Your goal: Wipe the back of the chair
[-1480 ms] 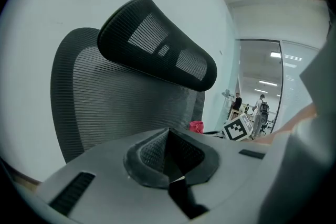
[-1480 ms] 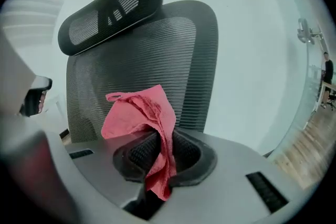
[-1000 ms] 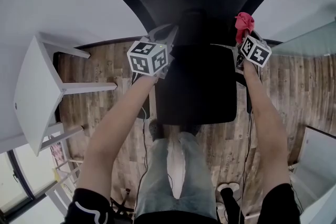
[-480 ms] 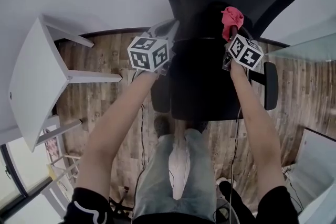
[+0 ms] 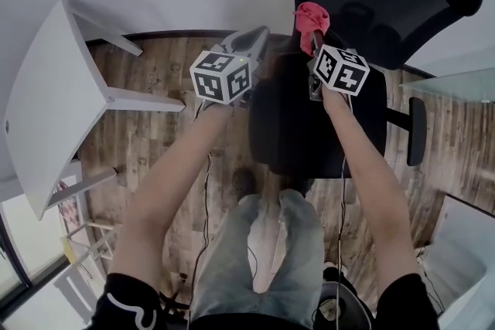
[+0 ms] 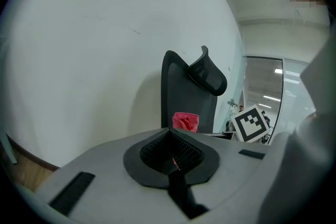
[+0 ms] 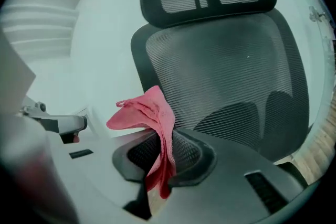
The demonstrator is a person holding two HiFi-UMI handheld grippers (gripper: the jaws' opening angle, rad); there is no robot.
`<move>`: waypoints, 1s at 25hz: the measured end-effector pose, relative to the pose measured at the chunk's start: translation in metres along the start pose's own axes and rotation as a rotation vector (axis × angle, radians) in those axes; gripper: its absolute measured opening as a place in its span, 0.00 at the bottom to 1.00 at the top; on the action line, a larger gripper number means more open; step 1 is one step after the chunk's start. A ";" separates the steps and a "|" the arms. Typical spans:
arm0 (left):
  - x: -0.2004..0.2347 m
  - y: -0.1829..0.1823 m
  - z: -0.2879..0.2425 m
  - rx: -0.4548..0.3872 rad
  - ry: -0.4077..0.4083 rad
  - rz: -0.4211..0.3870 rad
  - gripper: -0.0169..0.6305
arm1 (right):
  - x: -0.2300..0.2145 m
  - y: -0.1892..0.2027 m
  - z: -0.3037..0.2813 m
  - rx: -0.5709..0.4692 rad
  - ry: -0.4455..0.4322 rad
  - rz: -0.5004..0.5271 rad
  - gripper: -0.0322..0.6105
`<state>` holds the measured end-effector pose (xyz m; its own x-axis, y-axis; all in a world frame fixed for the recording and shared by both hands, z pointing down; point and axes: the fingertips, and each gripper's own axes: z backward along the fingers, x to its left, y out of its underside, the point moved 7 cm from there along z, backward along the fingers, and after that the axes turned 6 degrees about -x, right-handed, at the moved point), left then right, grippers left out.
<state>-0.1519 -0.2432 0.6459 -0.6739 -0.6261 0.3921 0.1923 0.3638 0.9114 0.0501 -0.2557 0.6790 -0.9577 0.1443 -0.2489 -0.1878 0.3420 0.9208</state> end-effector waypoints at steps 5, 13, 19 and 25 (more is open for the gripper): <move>0.018 0.011 0.016 0.006 0.006 0.000 0.06 | 0.018 0.020 -0.024 0.034 -0.008 0.027 0.16; 0.012 0.010 0.002 -0.008 0.016 -0.018 0.06 | -0.008 0.024 -0.032 0.036 0.011 0.063 0.16; -0.021 0.021 -0.026 0.000 0.047 -0.033 0.06 | -0.059 0.017 -0.017 0.025 0.054 0.084 0.16; -0.058 0.028 -0.062 0.000 0.074 -0.048 0.06 | -0.124 0.005 0.005 0.008 0.107 0.102 0.16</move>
<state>-0.0630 -0.2391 0.6564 -0.6281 -0.6920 0.3559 0.1608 0.3320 0.9295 0.1693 -0.2671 0.7127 -0.9896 0.0789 -0.1204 -0.0871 0.3384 0.9370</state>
